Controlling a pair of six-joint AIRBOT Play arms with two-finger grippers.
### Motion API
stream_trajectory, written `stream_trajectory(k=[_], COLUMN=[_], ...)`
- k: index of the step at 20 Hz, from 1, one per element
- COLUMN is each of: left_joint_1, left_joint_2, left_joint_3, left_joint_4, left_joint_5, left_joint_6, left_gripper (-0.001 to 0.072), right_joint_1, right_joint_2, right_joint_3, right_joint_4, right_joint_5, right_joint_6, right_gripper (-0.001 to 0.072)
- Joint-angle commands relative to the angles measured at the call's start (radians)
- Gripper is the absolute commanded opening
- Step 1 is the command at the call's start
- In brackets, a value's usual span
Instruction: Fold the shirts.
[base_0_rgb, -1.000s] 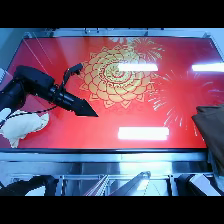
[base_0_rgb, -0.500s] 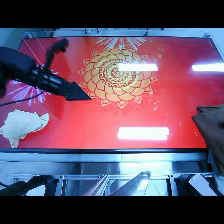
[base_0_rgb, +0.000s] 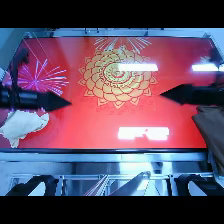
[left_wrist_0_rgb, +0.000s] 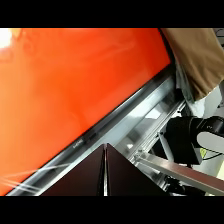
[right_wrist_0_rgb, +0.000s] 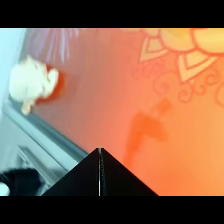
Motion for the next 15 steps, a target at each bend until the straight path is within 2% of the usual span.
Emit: stream_trajectory(k=[1,4,6,15], left_joint_1=[0.015,0.015,0.015,0.015], left_joint_2=[0.161,0.246,0.279,0.304], left_joint_3=[-0.229,-0.300,-0.318,-0.322], left_joint_4=[0.017,0.017,0.017,0.015], left_joint_5=[-0.057,-0.076,-0.075,-0.074], left_joint_6=[-0.009,-0.009,-0.009,-0.017], left_gripper=[0.0019,0.0019,0.0019,0.0018], right_joint_1=[0.261,0.288,0.288,0.288], right_joint_2=[0.045,0.020,0.014,0.014], right_joint_3=[-0.101,-0.106,-0.106,-0.107], right_joint_4=[-0.057,-0.031,0.010,0.045], right_joint_5=[-0.174,-0.174,-0.106,-0.102], right_joint_6=[-0.068,-0.051,0.040,0.036], right_gripper=[0.0024,0.0024,0.0025,0.0025])
